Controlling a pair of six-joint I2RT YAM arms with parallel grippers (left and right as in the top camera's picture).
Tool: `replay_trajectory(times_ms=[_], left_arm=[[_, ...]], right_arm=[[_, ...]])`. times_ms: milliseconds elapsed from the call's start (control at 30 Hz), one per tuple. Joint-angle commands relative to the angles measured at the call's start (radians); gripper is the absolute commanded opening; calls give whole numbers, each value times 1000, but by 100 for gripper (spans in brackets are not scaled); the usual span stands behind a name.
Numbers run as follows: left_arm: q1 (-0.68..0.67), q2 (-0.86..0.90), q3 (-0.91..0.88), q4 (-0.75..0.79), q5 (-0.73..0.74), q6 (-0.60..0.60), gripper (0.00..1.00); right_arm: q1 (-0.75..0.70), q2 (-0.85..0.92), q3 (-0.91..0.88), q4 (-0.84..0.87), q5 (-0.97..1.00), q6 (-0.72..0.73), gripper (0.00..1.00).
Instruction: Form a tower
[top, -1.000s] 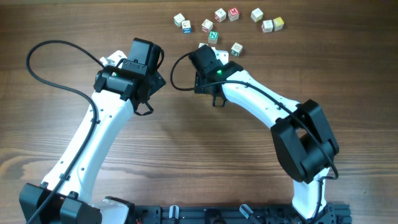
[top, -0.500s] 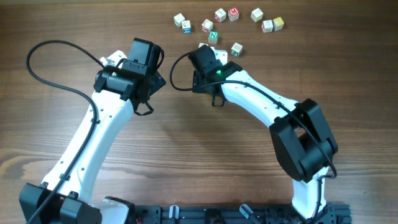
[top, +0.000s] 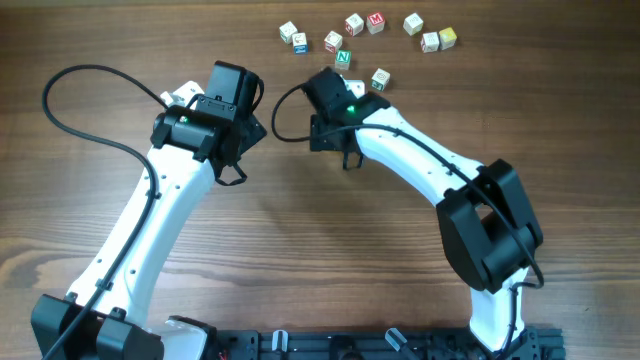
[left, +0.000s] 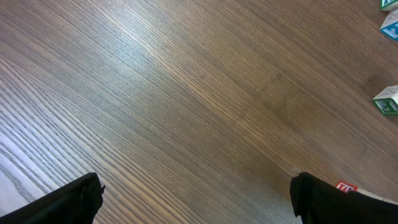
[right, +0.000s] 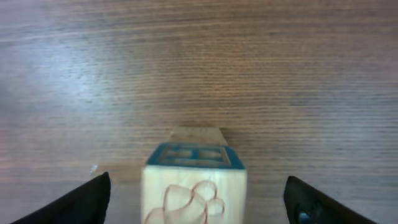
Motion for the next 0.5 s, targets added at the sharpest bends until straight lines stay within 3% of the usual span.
replay_trajectory(times_ms=[0, 100, 300, 467], left_arm=[[6, 5, -6, -1, -3, -20, 100], [6, 5, -6, -1, -3, -20, 100], [6, 5, -6, -1, -3, -20, 100], [6, 5, -6, -1, -2, -20, 100]], right_arm=[[-4, 6, 138, -84, -23, -66, 99], [-59, 7, 346, -293, -155, -71, 99], [-178, 7, 400, -327, -354, -80, 99], [-164, 13, 400, -332, -323, -76, 99]])
